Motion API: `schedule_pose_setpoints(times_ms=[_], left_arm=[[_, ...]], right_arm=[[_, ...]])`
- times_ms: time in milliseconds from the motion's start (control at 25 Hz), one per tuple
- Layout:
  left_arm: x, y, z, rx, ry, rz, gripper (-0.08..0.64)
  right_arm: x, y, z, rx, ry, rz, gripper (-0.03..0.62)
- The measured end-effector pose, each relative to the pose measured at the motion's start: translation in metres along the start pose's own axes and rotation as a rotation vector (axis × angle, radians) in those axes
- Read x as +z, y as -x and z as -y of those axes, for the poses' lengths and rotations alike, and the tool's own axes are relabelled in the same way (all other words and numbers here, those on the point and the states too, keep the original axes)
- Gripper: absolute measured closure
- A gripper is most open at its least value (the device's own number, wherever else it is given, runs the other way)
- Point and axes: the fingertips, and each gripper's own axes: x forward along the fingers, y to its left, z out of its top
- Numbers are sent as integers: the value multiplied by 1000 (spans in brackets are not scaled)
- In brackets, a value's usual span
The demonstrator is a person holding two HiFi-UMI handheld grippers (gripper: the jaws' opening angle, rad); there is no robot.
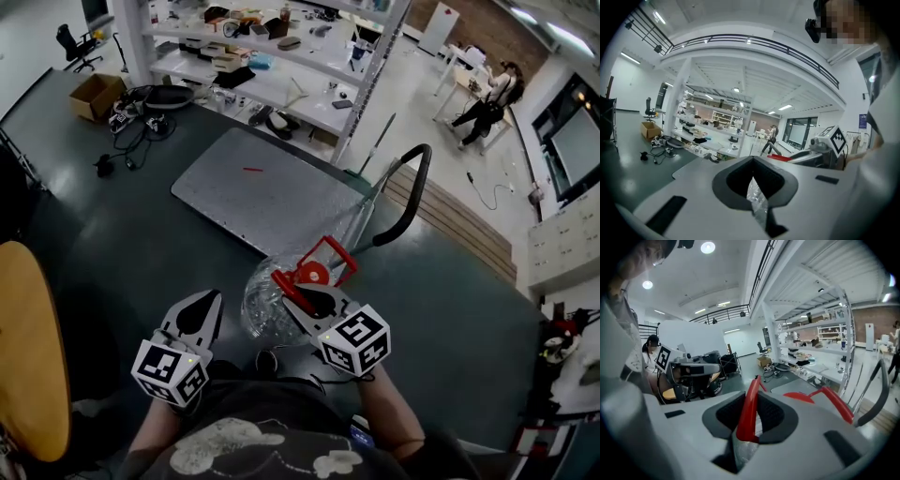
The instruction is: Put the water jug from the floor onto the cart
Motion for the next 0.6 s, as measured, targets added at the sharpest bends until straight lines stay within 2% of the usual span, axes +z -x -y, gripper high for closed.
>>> schedule_pose_setpoints(times_ms=[120,320,440,600], left_arm=[[3,-16,-10,10,18,-7,552],[8,-50,-45,-23,16,-50,552],[11,-84,-72,-76,22,-83,552],[23,-132,-101,-174,-8,-126,552]], right_arm=[[-2,-13,22,-9,-11,-22,523],[3,-44,53,-43,-68,-51,523],[12,-65,72,-79,-110,-51,523],[26,-100,98,-126,-149,-56,523]])
